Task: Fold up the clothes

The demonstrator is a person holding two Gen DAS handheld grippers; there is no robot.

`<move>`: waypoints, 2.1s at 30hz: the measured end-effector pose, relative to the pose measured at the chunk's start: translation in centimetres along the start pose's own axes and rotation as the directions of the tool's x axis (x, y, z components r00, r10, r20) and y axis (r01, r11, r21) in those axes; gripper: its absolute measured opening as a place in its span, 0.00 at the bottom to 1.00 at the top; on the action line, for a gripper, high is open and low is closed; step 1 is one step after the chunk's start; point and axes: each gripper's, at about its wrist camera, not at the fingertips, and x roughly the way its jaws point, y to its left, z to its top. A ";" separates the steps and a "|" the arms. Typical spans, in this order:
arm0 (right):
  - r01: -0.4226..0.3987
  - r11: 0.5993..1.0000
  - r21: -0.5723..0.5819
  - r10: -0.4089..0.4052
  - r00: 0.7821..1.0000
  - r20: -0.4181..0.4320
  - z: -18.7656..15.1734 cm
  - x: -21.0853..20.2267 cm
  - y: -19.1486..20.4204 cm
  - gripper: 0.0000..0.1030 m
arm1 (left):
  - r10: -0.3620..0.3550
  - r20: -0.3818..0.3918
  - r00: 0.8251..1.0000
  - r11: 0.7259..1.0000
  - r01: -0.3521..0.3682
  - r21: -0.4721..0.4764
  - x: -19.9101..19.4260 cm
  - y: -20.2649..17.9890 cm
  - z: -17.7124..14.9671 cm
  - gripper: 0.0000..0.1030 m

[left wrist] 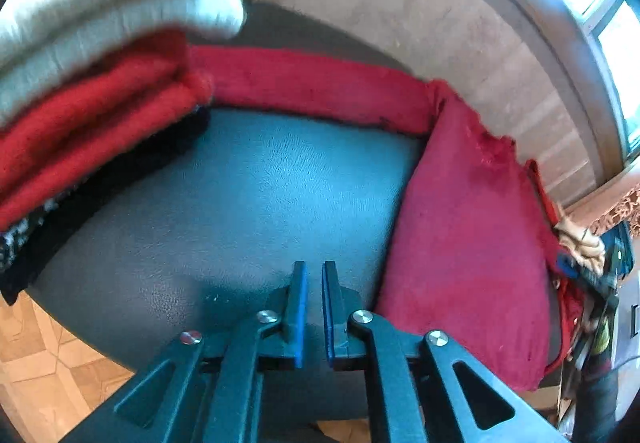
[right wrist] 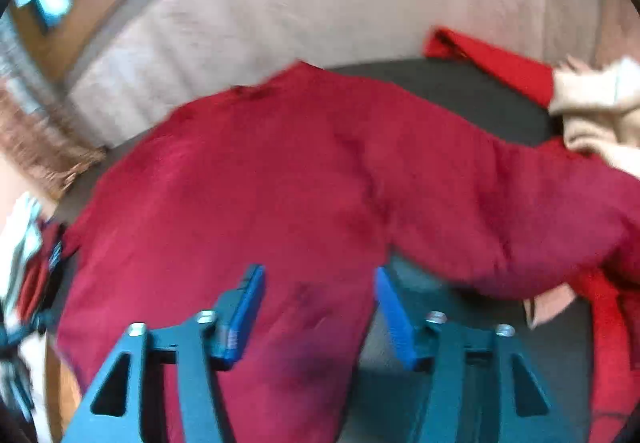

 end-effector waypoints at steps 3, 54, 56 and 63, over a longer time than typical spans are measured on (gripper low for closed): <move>-0.102 0.995 -0.005 0.102 0.995 -0.008 -2.6 -1.9 1.6 0.61 | -0.056 0.041 0.998 0.996 0.053 0.069 -0.3 -2.9 0.8 0.09; -0.359 0.932 0.048 0.352 0.930 0.110 1.5 10.9 5.7 1.00 | 0.439 0.051 0.897 0.893 -0.442 0.084 18.0 -2.5 23.6 0.28; -0.372 0.927 0.041 0.366 0.924 0.108 1.6 11.2 5.9 1.00 | 0.481 0.042 0.876 0.875 -0.482 0.037 17.8 -0.5 24.7 0.31; -0.408 0.913 -0.017 0.409 0.910 0.071 3.3 13.7 9.0 1.00 | 0.654 0.079 0.752 0.745 -0.659 0.103 18.6 0.6 26.0 0.32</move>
